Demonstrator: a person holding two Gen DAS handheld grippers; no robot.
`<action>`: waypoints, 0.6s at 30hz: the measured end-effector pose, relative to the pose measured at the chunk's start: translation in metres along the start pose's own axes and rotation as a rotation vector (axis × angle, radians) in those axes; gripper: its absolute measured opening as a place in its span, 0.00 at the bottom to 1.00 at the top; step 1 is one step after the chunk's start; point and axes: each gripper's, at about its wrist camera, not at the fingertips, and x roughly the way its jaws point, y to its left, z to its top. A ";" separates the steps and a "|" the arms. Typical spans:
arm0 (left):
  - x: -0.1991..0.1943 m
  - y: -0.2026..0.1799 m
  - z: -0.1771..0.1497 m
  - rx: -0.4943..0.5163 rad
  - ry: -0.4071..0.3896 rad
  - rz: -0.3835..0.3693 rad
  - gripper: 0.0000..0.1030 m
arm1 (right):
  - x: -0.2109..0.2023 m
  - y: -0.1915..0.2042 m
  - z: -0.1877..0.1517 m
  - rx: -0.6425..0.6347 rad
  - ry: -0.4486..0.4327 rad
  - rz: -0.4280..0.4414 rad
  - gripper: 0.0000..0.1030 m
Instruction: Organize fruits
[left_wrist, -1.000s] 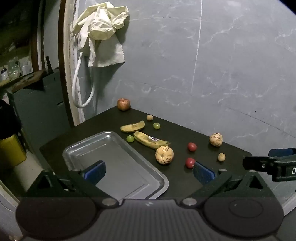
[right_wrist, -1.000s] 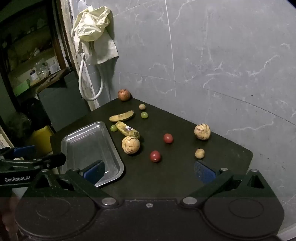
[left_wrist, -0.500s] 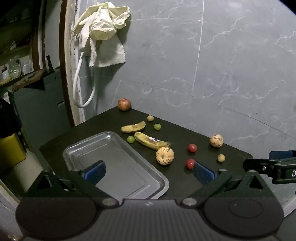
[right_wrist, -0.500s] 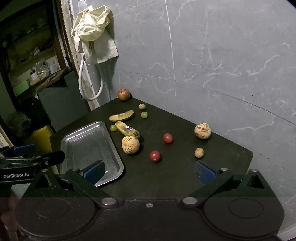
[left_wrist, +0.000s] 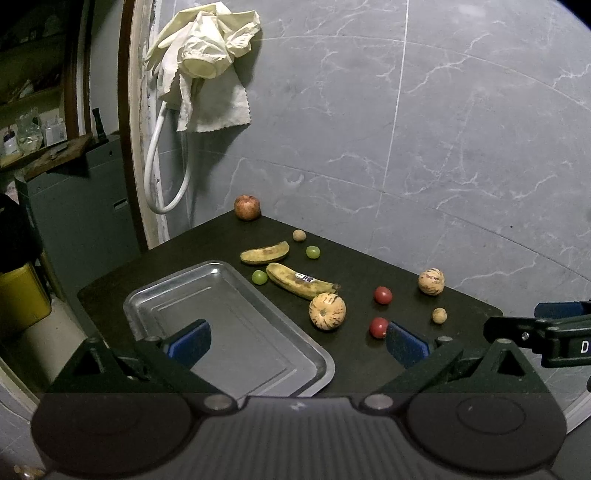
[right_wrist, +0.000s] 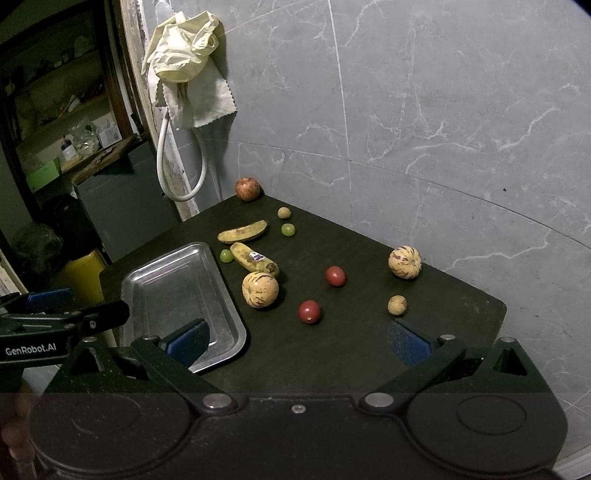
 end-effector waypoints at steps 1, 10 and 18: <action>0.000 0.000 0.000 0.000 0.000 0.000 1.00 | 0.000 0.000 0.000 0.000 0.000 0.000 1.00; 0.000 0.000 0.000 0.000 -0.001 0.000 1.00 | 0.000 -0.002 0.000 0.002 0.001 0.001 1.00; 0.001 0.000 -0.001 0.000 0.000 -0.001 1.00 | 0.001 -0.003 0.001 0.003 0.001 0.003 1.00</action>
